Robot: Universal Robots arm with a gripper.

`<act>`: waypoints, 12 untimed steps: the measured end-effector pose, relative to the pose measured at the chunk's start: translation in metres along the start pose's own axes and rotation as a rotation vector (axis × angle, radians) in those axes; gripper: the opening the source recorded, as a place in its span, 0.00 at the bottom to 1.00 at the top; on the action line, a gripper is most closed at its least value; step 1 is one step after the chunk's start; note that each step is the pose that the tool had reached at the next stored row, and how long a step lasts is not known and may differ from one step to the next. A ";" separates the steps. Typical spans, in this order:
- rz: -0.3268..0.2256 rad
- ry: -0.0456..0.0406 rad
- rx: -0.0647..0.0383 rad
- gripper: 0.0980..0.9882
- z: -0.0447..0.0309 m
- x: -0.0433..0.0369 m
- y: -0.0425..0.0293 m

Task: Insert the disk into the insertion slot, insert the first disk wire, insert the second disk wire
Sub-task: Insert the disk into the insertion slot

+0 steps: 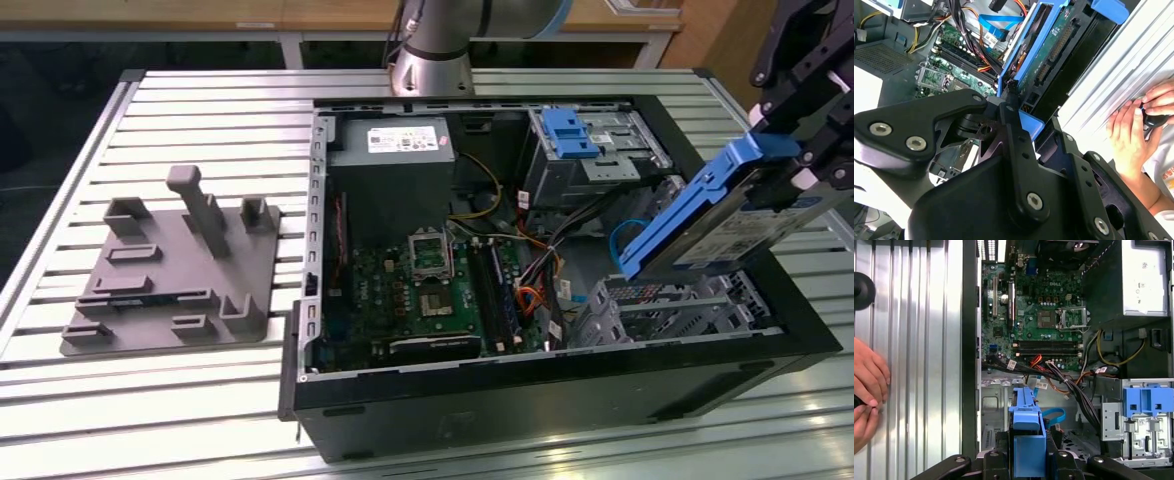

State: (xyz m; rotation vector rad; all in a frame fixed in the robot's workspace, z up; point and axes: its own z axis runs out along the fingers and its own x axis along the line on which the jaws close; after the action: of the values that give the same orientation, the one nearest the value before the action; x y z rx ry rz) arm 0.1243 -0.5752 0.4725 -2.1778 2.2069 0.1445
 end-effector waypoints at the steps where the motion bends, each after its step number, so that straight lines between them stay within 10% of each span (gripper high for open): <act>1: 0.000 0.0001 0.000 0.30 0.0004 0.0000 0.0000; 12: 0.000 0.0001 0.000 0.30 0.0048 0.0005 -0.0002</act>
State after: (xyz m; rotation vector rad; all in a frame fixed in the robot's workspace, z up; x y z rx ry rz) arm 0.1244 -0.5753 0.4677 -2.1778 2.2070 0.1444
